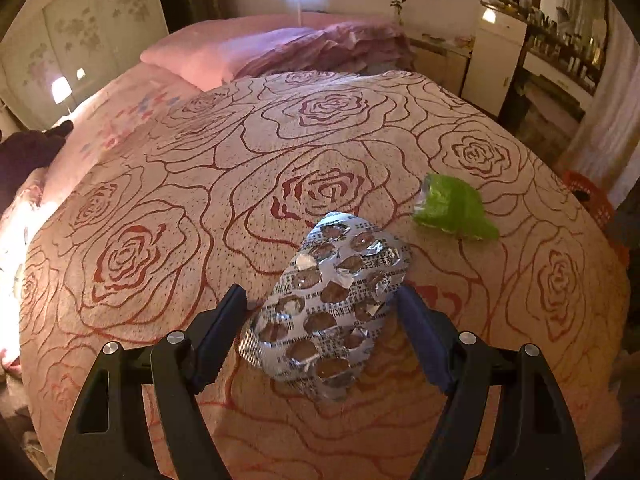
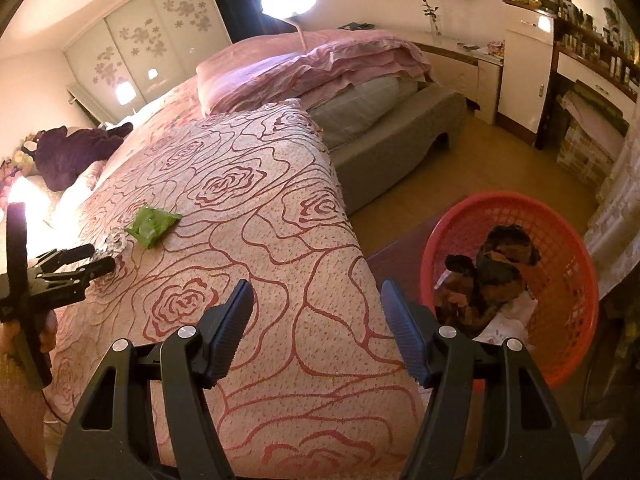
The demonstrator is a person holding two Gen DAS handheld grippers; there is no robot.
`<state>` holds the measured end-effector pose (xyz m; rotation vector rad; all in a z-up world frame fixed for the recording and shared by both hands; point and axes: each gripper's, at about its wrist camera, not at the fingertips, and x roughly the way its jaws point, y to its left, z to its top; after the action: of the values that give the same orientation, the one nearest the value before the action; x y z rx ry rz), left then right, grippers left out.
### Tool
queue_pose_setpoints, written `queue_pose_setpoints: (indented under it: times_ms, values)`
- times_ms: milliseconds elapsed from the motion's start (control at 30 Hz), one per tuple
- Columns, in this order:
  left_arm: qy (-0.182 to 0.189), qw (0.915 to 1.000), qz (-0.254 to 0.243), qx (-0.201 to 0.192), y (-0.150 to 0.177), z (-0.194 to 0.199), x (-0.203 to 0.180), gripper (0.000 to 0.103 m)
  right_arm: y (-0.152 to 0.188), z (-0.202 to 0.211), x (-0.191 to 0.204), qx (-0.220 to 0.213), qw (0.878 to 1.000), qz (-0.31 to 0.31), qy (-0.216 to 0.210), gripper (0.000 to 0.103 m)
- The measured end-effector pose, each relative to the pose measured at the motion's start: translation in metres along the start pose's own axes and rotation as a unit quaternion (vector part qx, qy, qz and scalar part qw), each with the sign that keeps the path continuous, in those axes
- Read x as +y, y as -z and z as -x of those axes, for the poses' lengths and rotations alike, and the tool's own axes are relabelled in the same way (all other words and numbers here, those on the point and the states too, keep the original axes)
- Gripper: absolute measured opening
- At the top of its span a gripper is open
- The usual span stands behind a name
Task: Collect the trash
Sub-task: 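Lower the left tool onto the silver blister pack and grasp it, then grasp the green plastic bag with the right tool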
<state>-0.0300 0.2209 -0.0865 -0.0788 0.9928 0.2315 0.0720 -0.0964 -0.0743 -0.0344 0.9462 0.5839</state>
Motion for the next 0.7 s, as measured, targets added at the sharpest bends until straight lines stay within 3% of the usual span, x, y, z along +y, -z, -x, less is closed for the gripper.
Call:
queue_pose_setpoints:
  times_ms: [167,400,700]
  values:
    - [0.004,1.0,-0.001,-0.005,0.0,0.0,-0.003,0.071,-0.002,-0.003,0.002,0.003,1.0,0.002,0.0,0.064]
    - [0.011,0.9999,0.008,-0.011,0.005,0.007,-0.004,0.056,-0.009,-0.009,0.015,0.005,1.0,0.018,-0.009,0.064]
    - [0.031,0.9981,0.051,-0.018,0.012,0.018,0.005,0.054,-0.025,-0.018,0.053,0.001,0.997,0.069,-0.029,0.064]
